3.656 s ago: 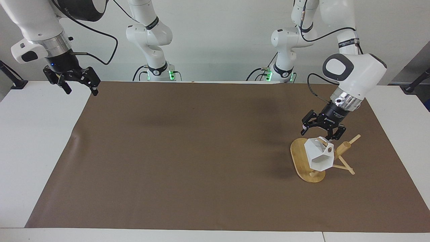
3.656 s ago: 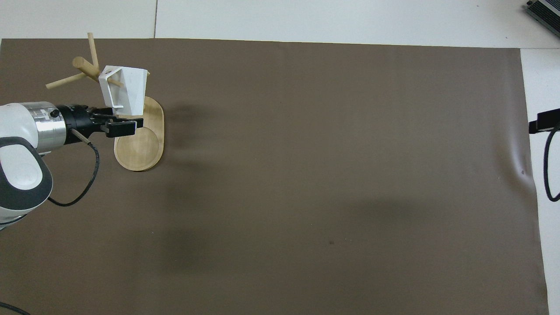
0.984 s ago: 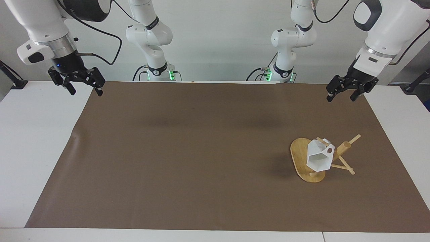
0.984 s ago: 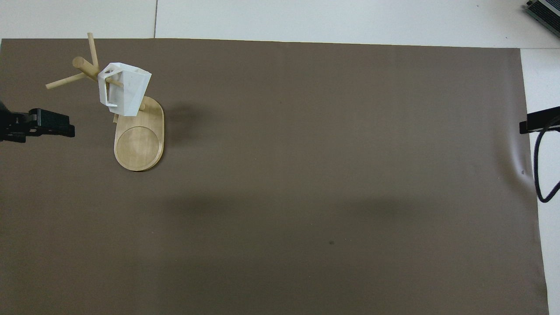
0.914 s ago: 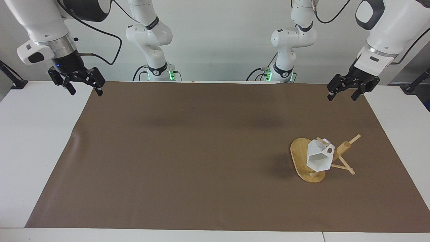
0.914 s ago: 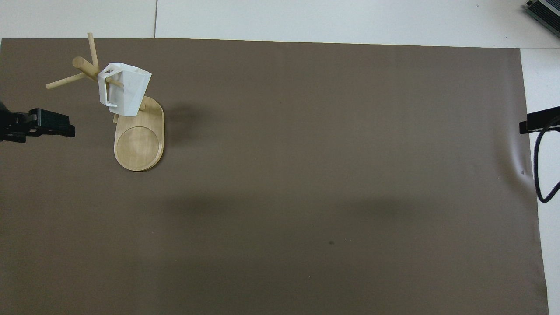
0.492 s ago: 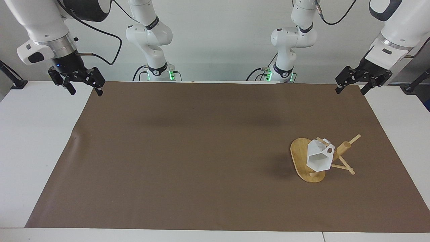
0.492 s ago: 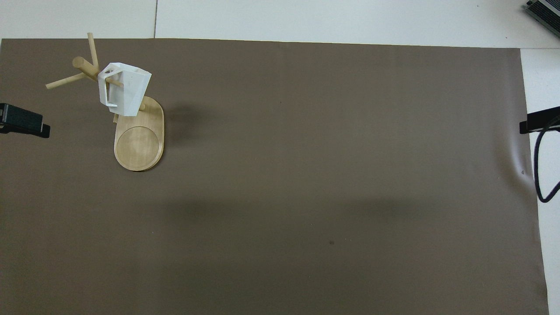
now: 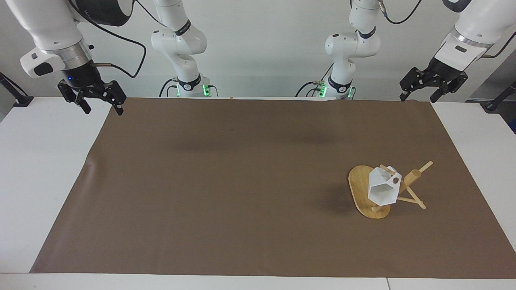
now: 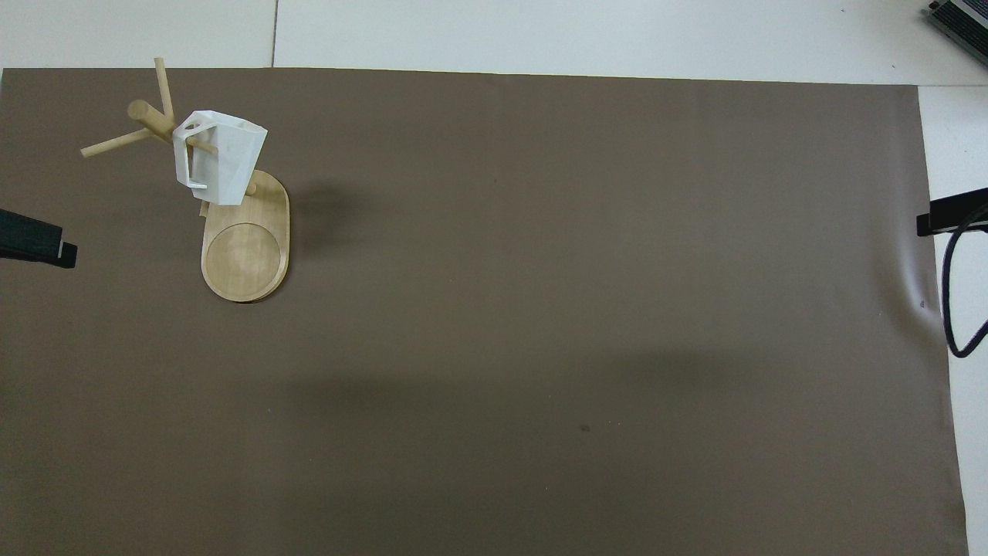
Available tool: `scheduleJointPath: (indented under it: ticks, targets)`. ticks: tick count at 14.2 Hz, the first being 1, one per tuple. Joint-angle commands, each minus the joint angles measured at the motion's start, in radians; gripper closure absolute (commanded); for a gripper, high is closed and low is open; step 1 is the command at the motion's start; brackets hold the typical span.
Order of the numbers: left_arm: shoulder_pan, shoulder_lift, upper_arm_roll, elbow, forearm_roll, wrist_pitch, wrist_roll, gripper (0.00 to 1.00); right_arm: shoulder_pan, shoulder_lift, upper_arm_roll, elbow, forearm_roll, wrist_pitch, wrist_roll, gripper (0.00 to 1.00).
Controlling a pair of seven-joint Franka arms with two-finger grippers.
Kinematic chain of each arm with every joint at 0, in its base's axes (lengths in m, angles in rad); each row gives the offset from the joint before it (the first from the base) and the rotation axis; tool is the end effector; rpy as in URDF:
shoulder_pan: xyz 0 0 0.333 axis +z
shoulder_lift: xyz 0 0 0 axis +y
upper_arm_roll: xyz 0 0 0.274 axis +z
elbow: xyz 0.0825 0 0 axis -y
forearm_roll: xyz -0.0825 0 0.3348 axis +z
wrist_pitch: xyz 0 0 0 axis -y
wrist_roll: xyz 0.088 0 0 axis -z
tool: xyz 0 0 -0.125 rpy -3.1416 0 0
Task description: Hang cup on rack
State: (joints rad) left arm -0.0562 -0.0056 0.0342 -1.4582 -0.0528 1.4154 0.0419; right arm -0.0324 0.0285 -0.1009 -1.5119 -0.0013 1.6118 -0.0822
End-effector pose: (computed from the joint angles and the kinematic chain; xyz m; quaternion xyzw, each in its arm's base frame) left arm 0.4867 -0.0179 0.6009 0.9989 -0.0355 -0.0183 0.0264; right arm 0.5145 -0.0684 0.5788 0.9990 -0.0255 0.0353 0.0059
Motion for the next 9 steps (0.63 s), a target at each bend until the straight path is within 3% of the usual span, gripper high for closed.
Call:
scheduleJointPath:
  ticks: [1,6,9]
  targets:
    - [-0.014,-0.028,0.01,-0.03,0.024,-0.009,0.009,0.0,-0.003,-0.019,0.004,-0.018,-0.005,-0.01,0.016,0.0]
    - [-0.016,-0.049,0.01,-0.039,0.042,0.0,0.016,0.0,-0.004,-0.019,0.004,-0.018,-0.005,-0.01,0.016,0.0]
    - [-0.017,-0.105,0.009,-0.128,0.059,0.057,0.016,0.0,-0.003,-0.019,0.004,-0.018,-0.005,-0.01,0.016,0.0]
